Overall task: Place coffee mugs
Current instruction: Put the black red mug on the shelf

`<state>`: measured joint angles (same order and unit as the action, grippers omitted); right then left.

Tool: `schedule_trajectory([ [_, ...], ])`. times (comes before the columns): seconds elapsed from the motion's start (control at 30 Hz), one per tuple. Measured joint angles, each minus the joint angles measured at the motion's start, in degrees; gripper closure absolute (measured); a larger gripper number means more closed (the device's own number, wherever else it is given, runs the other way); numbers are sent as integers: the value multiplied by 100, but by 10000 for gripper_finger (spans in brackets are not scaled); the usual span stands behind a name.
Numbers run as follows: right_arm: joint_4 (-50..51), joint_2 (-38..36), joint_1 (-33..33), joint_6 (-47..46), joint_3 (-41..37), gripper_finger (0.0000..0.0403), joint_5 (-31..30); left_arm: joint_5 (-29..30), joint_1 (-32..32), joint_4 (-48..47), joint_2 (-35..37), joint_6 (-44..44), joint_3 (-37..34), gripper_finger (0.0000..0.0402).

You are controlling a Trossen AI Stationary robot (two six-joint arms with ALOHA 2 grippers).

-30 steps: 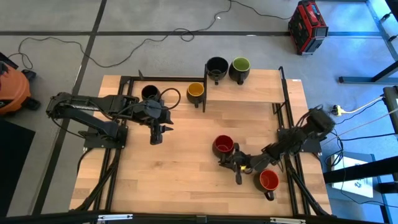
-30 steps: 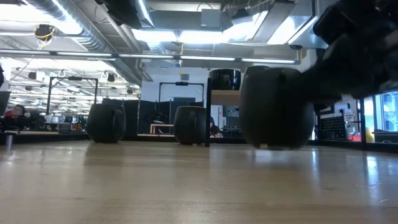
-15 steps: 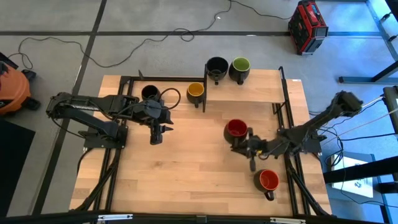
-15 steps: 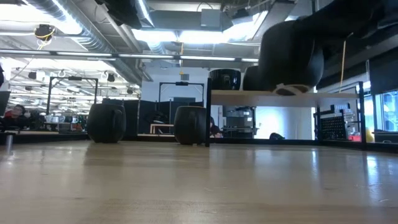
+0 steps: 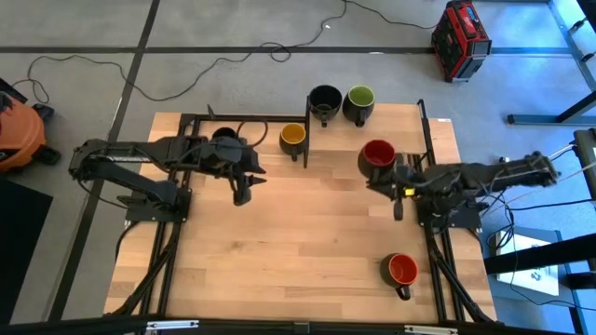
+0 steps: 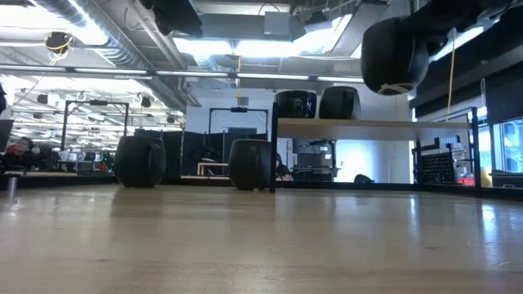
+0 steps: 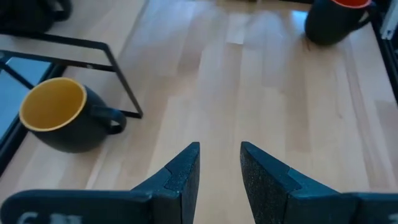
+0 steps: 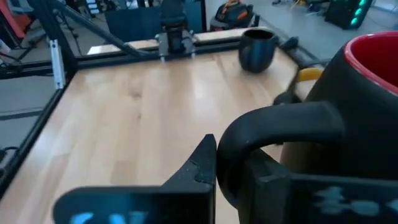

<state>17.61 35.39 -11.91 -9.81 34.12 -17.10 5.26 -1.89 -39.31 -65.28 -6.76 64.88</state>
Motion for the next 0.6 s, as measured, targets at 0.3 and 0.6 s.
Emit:
schedule_trajectory([
  [0.3, 414, -809, 1885, 694, 12, 394, 1391, 7, -486, 119, 0, -33, 0, 292],
  [0.6, 387, -789, 3878, 1153, 15, 394, 3243, -168, -827, 275, -2, 135, 0, 292],
])
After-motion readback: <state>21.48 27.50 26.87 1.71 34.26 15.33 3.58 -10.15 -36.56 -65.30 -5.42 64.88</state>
